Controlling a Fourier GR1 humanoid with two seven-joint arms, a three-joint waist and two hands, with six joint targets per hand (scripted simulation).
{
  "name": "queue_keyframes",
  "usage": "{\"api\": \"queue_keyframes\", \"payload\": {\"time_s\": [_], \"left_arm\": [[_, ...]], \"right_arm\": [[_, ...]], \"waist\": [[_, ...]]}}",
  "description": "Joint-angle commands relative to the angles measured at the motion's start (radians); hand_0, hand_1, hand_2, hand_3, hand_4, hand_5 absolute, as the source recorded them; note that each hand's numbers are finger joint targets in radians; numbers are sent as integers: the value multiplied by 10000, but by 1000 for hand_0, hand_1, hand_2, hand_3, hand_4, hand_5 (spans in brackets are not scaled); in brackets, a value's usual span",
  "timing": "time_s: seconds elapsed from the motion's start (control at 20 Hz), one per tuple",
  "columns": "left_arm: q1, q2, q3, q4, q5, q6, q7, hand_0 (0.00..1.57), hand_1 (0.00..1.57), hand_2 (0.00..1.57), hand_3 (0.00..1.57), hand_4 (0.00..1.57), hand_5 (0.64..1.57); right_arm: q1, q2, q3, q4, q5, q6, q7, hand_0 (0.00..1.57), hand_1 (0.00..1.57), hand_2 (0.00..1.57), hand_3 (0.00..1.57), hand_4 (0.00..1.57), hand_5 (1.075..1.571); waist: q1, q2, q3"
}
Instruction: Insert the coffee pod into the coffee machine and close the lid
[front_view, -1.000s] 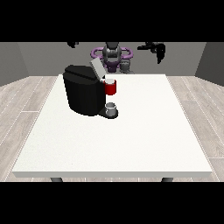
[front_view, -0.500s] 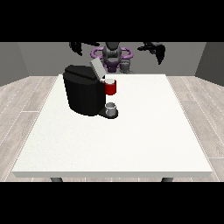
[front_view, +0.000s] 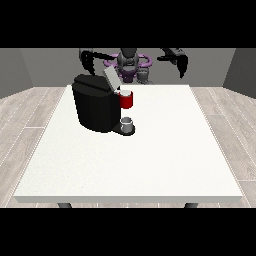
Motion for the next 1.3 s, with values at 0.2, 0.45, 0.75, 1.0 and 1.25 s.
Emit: {"api": "queue_keyframes", "payload": {"time_s": [0.2, 0.45, 0.75, 1.0, 1.25], "left_arm": [[197, 508, 85, -1137, 437, 260, 465, 0, 0, 0, 0, 0, 1571], [1100, 559, -174, -1409, 475, 141, 21, 0, 0, 0, 0, 0, 1571], [686, 353, -260, -1129, 505, 704, 56, 0, 0, 0, 0, 124, 1571], [285, 521, -257, -885, 318, 858, -342, 0, 0, 0, 0, 0, 1571], [1265, 364, -748, -1658, 489, 521, 67, 0, 0, 0, 0, 0, 1571]], "right_arm": [[-716, -133, -114, 972, 217, 269, -600, 0, 0, 0, 0, 0, 1571], [-1007, 415, 449, 1051, 735, -69, -403, 0, 0, 0, 0, 0, 1571], [-1673, 597, 574, 1367, 929, -148, -166, 0, 0, 0, 0, 40, 1571], [-2488, 681, 473, 1760, 998, -252, -372, 0, 0, 0, 0, 0, 1571], [-2343, 120, 72, 2243, 791, 331, -447, 0, 0, 0, 0, 0, 1571]], "waist": [[-247, 790, 0], [-289, 566, -1], [-522, 793, -2], [-379, 1502, -3], [-60, 869, -1]]}}
